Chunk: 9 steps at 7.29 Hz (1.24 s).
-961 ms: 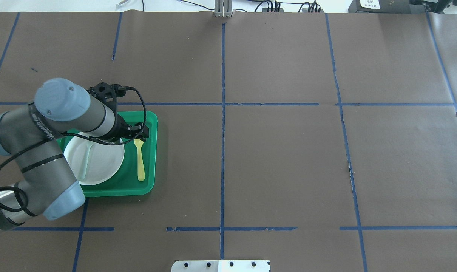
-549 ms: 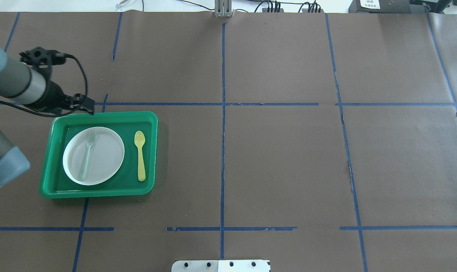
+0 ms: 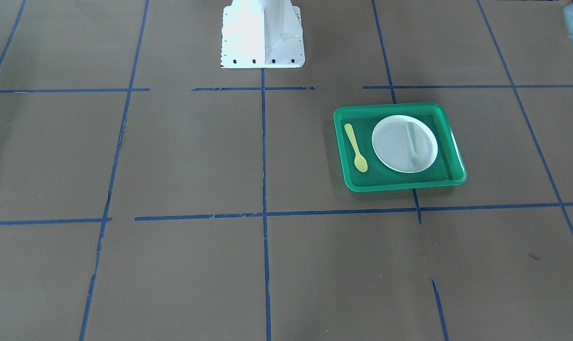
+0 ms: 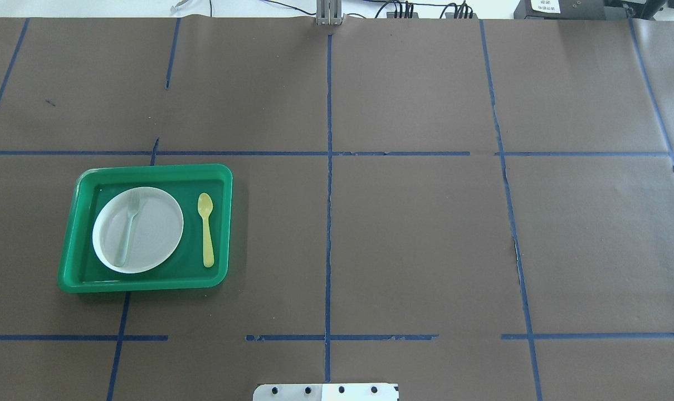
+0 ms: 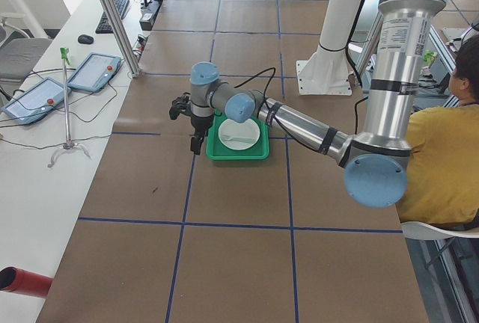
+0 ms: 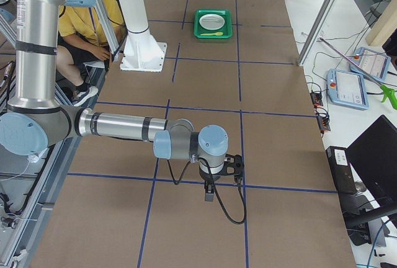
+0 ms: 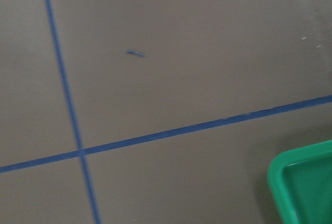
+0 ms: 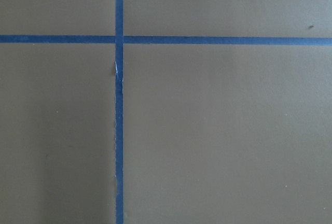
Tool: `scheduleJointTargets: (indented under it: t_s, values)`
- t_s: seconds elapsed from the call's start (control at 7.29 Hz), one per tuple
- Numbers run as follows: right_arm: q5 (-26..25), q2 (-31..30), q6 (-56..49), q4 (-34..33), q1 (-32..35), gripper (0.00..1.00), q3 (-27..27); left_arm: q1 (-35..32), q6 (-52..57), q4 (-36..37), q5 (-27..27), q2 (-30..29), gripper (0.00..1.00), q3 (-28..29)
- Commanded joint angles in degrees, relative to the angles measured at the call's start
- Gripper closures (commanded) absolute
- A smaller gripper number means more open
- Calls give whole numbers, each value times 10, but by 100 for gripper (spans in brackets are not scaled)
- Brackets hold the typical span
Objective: Place spoon
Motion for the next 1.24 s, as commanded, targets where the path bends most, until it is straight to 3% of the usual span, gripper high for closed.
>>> scheduleJointTargets:
  t_s: [0.0,0.14,1.1]
  values:
    - [0,0,-1,0,0,0,0,-79,98,19,-56,63,0,31]
    - [0,0,0,0,0,0,0,-80,97,17,-76,91,0,20]
    - [0,0,0,0,0,0,0,-81,93,13,-77,89,0,28]
